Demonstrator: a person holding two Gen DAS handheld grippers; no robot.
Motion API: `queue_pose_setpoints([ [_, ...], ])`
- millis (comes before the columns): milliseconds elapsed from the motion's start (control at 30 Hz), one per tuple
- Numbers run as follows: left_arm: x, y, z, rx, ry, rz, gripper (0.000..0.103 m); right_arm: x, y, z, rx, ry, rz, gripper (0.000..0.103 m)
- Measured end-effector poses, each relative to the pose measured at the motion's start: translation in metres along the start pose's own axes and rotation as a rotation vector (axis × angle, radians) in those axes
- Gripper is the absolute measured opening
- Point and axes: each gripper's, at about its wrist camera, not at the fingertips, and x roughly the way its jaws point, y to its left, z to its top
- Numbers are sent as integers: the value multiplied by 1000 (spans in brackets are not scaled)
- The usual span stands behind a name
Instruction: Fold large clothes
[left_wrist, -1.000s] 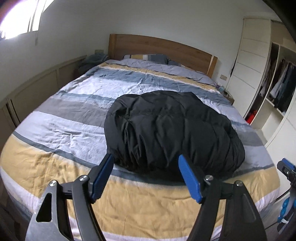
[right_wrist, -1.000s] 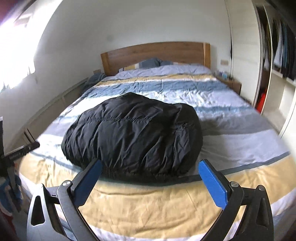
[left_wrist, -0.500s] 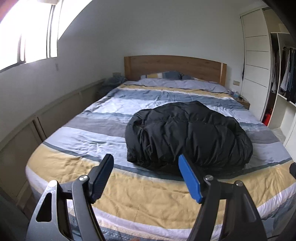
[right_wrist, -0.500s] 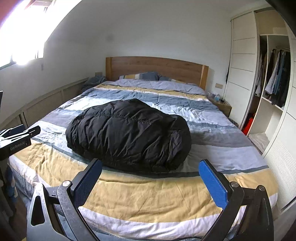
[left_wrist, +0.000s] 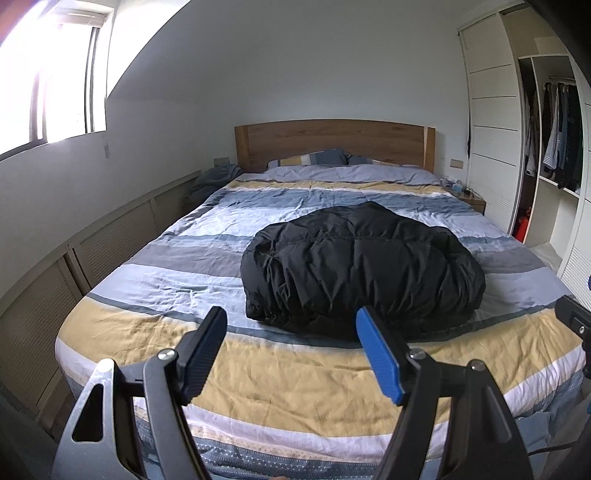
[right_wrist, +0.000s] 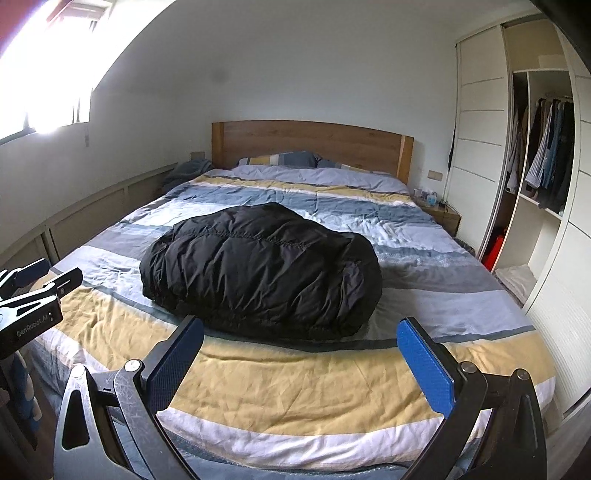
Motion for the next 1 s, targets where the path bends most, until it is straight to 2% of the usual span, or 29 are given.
queue_pose_setpoints([
  [567,5,-4,-7,14,16,-39,71,9,-1,-5,22,43,13,103],
  [1000,28,-11,-16,21,68,-51,71,30,-4,-14,36,96,11,103],
])
